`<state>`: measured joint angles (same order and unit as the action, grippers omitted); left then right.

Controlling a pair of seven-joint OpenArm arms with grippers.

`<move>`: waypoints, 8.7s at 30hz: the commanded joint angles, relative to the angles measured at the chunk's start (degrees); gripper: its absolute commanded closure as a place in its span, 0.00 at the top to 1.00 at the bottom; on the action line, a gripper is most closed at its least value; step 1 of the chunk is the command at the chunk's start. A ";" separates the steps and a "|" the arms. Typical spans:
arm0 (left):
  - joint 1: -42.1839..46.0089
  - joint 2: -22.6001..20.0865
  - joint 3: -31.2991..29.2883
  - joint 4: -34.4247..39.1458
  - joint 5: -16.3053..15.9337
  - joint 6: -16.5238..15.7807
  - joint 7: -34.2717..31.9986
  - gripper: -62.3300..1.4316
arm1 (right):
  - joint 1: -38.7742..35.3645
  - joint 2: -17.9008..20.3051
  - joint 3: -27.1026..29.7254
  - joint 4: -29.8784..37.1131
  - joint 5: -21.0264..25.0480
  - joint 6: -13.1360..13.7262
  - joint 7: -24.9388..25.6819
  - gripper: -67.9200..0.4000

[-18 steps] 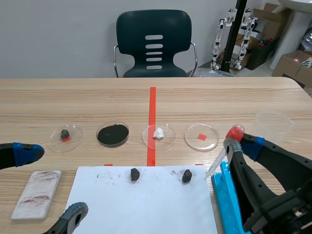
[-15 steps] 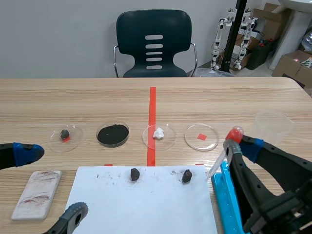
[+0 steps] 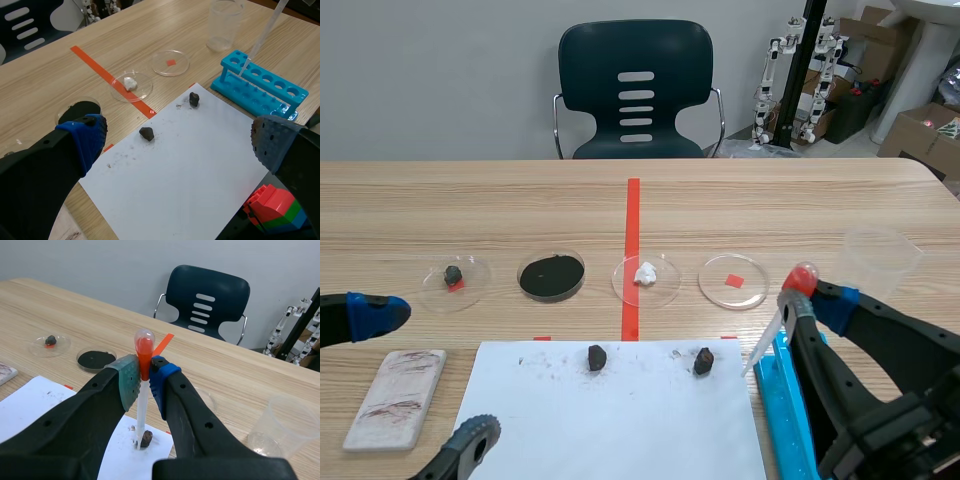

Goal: Squeeze the dropper onto the mineral

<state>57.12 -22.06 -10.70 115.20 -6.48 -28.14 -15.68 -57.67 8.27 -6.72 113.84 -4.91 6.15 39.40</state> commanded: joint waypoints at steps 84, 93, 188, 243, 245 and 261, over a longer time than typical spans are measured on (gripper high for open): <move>-0.17 0.11 -0.37 0.26 -0.55 0.13 -0.87 0.97 | 68.35 0.59 -22.97 -47.54 10.95 2.89 -15.21 0.11; -0.17 0.11 -0.37 0.26 -0.55 0.13 -0.85 0.97 | 68.46 0.68 -22.97 -48.52 10.95 2.84 -15.45 0.11; -0.17 0.11 -0.37 0.26 -0.55 0.13 -0.85 0.97 | 68.48 0.74 -22.97 -48.57 10.93 2.86 -17.62 0.02; -0.17 0.11 -0.37 0.26 -0.55 0.13 -0.83 0.97 | 3.17 4.55 -2.51 5.97 2.05 -2.32 -9.35 0.04; -0.17 0.11 -0.37 0.26 -0.55 0.13 -0.85 0.97 | 1.81 4.55 -2.03 5.97 2.08 -2.32 -7.67 0.04; -0.17 0.11 -0.37 0.26 -0.55 0.13 -0.83 0.97 | 0.04 4.55 -1.86 5.97 2.08 -2.32 -7.06 0.04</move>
<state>57.12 -22.06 -10.70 115.15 -6.48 -28.14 -15.68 -57.69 12.86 -8.64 119.26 -3.25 3.84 31.64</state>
